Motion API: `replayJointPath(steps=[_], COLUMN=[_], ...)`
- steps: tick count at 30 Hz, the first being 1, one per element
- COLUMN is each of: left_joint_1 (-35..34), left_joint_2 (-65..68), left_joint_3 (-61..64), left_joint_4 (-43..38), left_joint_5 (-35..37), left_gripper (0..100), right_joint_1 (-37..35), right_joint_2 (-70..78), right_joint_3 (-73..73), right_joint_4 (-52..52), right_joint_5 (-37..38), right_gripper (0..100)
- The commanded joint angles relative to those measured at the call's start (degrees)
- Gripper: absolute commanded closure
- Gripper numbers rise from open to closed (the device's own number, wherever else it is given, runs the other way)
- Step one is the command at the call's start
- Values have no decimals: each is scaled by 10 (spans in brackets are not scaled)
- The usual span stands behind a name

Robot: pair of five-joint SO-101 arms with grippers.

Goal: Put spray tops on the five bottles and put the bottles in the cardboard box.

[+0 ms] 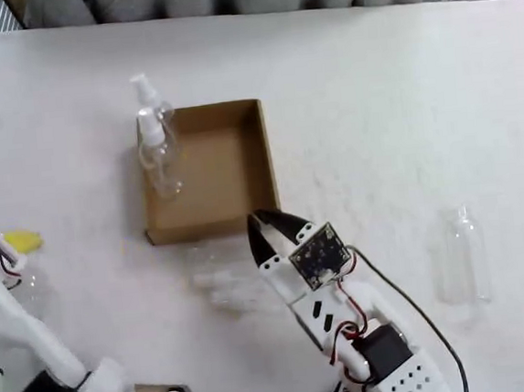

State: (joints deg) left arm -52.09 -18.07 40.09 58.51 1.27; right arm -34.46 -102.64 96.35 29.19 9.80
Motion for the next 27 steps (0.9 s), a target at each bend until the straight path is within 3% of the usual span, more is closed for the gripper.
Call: replayJointPath(steps=[1, 9, 14, 18, 21, 27], left_joint_1=[0, -83, -124, -113, -93, -65], left_joint_2=[-46, -49, -45, -46, -46, -49], left_joint_3=[-5, 2, 98, 184, 215, 251], left_joint_4=[91, 197, 89, -8, -18, -27], left_joint_5=[-77, -185, -208, -203, -200, -200], left_gripper=[646, 646, 654, 798, 878, 856], right_joint_1=[6, 7, 5, 4, 4, 7], right_joint_2=[-4, -4, -4, -4, -4, -4], right_joint_3=[4, 4, 4, 4, 4, 4], right_joint_4=[-2, -3, -3, -3, -1, -1], right_joint_5=[7, 7, 7, 7, 7, 7], right_gripper=[984, 984, 984, 984, 984, 984])
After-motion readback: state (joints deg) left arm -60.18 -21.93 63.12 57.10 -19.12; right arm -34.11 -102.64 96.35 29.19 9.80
